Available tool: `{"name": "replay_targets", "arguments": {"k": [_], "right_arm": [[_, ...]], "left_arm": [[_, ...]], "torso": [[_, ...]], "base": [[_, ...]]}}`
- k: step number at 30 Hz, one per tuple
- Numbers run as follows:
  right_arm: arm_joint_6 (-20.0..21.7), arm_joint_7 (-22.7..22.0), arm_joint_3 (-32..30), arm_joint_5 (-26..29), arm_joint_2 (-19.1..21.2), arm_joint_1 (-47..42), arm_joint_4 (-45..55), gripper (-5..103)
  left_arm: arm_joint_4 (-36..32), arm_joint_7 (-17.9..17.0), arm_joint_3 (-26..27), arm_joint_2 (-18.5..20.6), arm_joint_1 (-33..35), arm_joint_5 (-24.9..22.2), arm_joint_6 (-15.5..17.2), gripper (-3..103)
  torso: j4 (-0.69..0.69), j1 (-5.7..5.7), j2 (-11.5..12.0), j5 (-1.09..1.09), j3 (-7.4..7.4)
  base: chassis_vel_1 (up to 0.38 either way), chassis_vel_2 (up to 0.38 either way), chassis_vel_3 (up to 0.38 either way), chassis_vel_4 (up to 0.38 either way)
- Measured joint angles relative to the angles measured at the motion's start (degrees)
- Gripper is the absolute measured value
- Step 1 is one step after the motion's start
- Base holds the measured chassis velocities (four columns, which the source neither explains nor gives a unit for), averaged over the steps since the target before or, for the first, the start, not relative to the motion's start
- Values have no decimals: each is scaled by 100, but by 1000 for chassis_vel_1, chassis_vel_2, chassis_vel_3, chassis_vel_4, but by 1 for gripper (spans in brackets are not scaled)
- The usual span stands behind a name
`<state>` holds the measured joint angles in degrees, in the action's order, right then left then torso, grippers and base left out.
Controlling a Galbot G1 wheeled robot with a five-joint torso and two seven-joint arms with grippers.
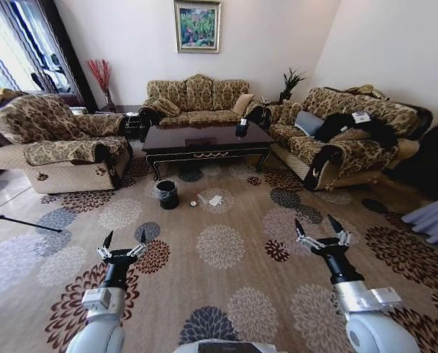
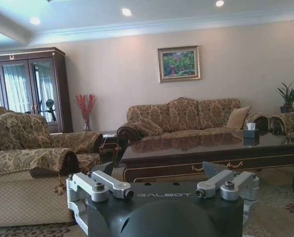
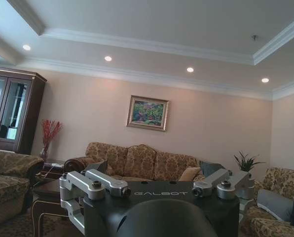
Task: Move to the front of the table and pick up the trash from the floor, then place it into the trash bin.
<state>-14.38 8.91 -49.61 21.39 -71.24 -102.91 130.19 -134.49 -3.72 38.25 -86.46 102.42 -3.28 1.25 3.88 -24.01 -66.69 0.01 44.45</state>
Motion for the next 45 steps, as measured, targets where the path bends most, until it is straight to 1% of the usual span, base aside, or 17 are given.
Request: {"name": "replay_targets", "arguments": {"k": [4, 7, 8, 9, 11, 12, 13, 15, 17, 20, 21, 22, 23, 26, 28, 33, 45], "right_arm": [[-90, 23, 73, -20, -83, -26, -119, 100], [8, -219, 121, -92, -87, -23, -132, 100], [254, -597, 130, -293, -83, -34, -101, 100], [383, -776, 126, -421, -82, -37, -96, 100], [441, -876, 118, -512, -82, -36, -99, 100], [455, -959, 109, -566, -61, -25, -119, 100], [467, -986, 108, -515, -23, -23, -124, 100], [476, -994, 107, -425, 11, -16, -124, 100], [419, -904, 79, -288, 43, 24, -151, 100], [122, -574, 9, -302, 37, 88, -268, 100], [38, -431, -33, -347, 31, 109, -317, 100], [-36, -245, -75, -369, 30, 111, -352, 100], [-59, -188, -85, -348, 29, 100, -350, 100], [-80, -158, -90, -314, 12, 86, -347, 100], [-200, -90, -96, -319, -92, 81, -362, 100], [-287, -44, -49, -252, -219, 44, -375, 100], [-203, -151, -126, 338, -124, 81, -288, 100]], "left_arm": [[16, -39, -11, 25, 45, 31, -19, 100], [34, -84, -26, 25, 56, 67, 25, 100], [47, -149, -63, 9, 58, 87, 101, 100], [36, -250, -109, -4, 70, 53, 226, 100], [8, -349, -145, -12, 90, -34, 371, 100], [-93, -530, -226, -18, 134, -364, 679, 100], [-151, -577, -256, -15, 146, -585, 821, 100], [-162, -563, -243, -5, 130, -585, 836, 100], [-95, -441, -133, 22, 56, -328, 622, 100], [-29, -456, -104, 36, 37, -280, 362, 100], [-30, -550, -113, 36, 36, -373, 289, 100], [-97, -758, -162, 38, 39, -735, 282, 100], [-142, -850, -174, 41, 38, -887, 322, 100], [-158, -884, -144, 48, 36, -901, 352, 100], [-71, -714, -71, 64, 51, -707, 106, 100], [-29, -613, -52, 69, 106, -695, -102, 100], [2, -717, -44, 32, 84, -423, -217, 100]], "torso": [[2, 0, 0, 0, 0], [1, 0, 0, 0, 0], [1, 0, 0, -1, 0], [2, 0, 0, -2, 0], [2, 0, 0, -2, 0], [1, 0, 0, -1, 0], [0, 0, 0, 0, 0], [1, 0, 0, -1, 0], [1, 0, 0, -1, 0], [2, 0, 0, -1, 0], [0, 0, 0, -2, 0], [0, 0, 0, 0, 0], [1, 0, 0, 0, 0], [2, 0, 0, 0, 0], [1, 0, 0, -2, 0], [1, 0, 0, -1, 0], [1, 0, 0, -1, 0]], "base": [[0, 0, 0, 0], [0, 0, 0, 0], [0, 0, 0, 0], [0, 0, 0, 0], [0, 0, 0, 0], [0, 0, 0, 0], [0, 0, 0, 0], [0, 0, 0, 0], [0, 0, 0, 0], [0, 0, 0, 0], [0, 0, 0, 0], [0, 0, 0, 0], [0, 0, 0, 0], [0, 0, 0, 0], [0, 0, 0, 0], [0, 0, 0, 0], [0, 0, 0, 0]]}}
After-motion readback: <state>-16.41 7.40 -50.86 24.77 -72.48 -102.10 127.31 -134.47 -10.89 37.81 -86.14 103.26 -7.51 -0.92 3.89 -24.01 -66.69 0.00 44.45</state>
